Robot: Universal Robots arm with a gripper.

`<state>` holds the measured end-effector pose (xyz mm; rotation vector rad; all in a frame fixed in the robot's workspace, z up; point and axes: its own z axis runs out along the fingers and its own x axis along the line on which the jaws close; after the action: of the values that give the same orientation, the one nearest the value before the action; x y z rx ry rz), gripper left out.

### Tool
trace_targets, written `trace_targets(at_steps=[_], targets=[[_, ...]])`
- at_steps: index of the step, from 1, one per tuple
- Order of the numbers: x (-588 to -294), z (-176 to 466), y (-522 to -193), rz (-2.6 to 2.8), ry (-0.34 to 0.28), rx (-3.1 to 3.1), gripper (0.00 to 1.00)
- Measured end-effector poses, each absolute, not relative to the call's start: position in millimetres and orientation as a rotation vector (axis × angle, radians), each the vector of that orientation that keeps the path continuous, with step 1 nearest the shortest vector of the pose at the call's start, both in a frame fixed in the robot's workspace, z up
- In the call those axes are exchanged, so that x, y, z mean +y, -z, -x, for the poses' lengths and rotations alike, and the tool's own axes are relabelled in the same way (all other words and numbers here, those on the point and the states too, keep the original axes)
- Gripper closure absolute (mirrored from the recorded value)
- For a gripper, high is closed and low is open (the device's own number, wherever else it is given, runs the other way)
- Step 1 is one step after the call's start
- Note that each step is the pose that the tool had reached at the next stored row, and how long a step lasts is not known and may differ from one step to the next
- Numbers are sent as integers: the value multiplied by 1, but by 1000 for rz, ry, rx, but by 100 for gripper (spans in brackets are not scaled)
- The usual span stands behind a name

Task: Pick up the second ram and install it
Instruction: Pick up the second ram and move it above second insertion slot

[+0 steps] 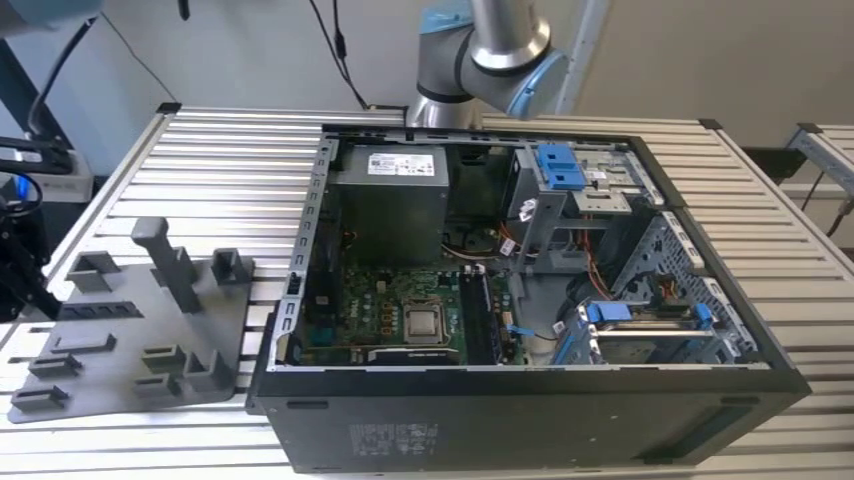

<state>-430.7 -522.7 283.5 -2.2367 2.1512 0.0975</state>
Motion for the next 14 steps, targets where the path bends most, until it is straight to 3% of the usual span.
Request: trace_targets(at_steps=[14], targets=[[-523,431,-288,2237,-98,2151,85]])
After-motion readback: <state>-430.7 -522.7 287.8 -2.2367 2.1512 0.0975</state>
